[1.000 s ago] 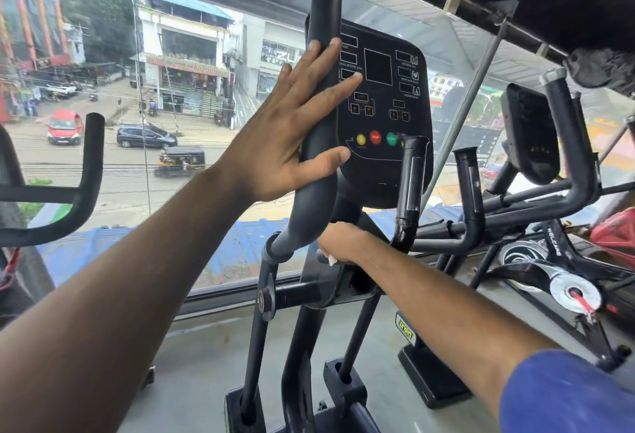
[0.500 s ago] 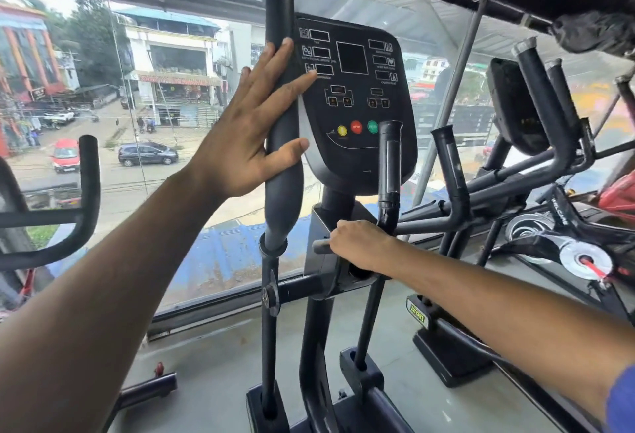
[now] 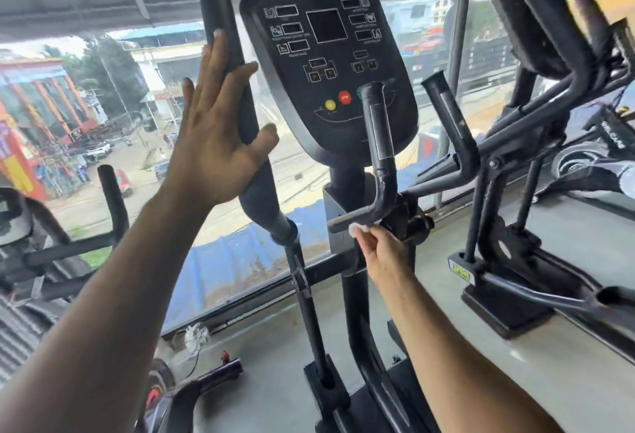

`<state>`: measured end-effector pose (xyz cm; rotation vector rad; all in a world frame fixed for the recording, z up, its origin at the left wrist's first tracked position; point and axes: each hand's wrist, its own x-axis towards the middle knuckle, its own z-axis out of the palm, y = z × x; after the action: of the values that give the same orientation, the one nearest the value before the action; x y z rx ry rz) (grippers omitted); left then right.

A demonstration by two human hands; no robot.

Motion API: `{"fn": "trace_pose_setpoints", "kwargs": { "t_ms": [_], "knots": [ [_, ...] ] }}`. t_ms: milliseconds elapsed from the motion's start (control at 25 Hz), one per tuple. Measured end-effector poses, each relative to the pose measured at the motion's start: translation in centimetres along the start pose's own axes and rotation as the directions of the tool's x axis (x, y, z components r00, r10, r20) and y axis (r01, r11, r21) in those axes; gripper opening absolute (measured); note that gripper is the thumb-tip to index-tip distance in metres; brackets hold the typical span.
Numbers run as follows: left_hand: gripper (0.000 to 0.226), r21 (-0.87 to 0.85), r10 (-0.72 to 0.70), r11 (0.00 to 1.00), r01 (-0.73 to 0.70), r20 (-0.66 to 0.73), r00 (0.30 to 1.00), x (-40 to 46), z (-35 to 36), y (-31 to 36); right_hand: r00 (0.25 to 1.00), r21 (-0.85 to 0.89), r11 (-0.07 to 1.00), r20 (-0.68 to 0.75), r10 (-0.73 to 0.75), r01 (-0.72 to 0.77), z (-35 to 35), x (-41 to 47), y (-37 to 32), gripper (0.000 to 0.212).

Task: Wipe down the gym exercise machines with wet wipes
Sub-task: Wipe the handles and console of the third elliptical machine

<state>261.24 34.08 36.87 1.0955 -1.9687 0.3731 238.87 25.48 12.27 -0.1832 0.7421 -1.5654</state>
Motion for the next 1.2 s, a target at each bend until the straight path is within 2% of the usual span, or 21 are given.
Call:
{"fn": "trace_pose_setpoints", "kwargs": {
  "t_ms": [240, 360, 480, 560, 720, 840, 960, 1080, 1120, 1200],
  "knots": [
    [0.069, 0.011, -0.026, 1.000, 0.026, -0.018, 1.000, -0.6, 0.4, 0.3, 0.992, -0.030, 0.998, -0.116, 0.050, -0.054, 1.6, 0.5, 0.1, 0.003],
    [0.067, -0.018, -0.026, 1.000, 0.026, -0.030, 0.999, -0.7, 0.5, 0.0, 0.987, -0.114, 0.987, -0.124, 0.099, -0.113, 1.9, 1.5, 0.4, 0.024],
    [0.063, -0.009, 0.006, 1.000, -0.007, -0.057, 0.998, -0.6, 0.7, -0.2, 0.977, -0.073, 0.988, -0.171, 0.125, -0.139, 2.3, 0.8, 0.3, 0.010],
    [0.063, -0.024, 0.020, 0.999, -0.022, -0.061, 0.998, -0.6, 0.9, -0.2, 0.988, -0.057, 0.995, -0.138, 0.074, -0.082, 2.0, -0.7, -1.0, 0.007],
    [0.065, -0.041, 0.047, 0.998, -0.050, -0.072, 0.996, -0.7, 0.9, -0.5, 0.994, 0.037, 0.997, -0.088, -0.072, 0.075, 1.1, -3.3, -3.9, 0.014],
    [0.065, -0.058, 0.038, 0.997, -0.043, -0.073, 0.997, -0.5, 0.9, -0.5, 0.982, -0.032, 0.983, -0.053, -0.181, 0.179, 1.5, -3.7, -4.7, 0.016],
    [0.064, -0.057, 0.047, 0.997, -0.052, -0.076, 0.996, -0.6, 1.1, -0.5, 0.981, -0.073, 0.980, -0.031, -0.190, 0.188, 1.1, -3.1, -4.5, 0.019],
    [0.065, -0.056, 0.049, 0.997, -0.053, -0.073, 0.996, -0.5, 1.1, -0.6, 0.986, -0.277, 0.946, 0.043, -0.160, 0.166, 0.7, -2.0, -4.7, 0.009],
    [0.066, -0.054, 0.052, 0.997, -0.056, -0.071, 0.996, -0.5, 1.1, -0.7, 0.984, -0.395, 0.902, 0.100, -0.145, 0.172, 0.6, -1.2, -5.4, 0.008],
    [0.068, -0.045, 0.058, 0.997, -0.061, -0.068, 0.996, -0.6, 1.1, -0.7, 0.950, -0.622, 0.743, 0.308, -0.058, 0.247, 0.5, 0.8, -8.2, 0.010]
  ]
}}
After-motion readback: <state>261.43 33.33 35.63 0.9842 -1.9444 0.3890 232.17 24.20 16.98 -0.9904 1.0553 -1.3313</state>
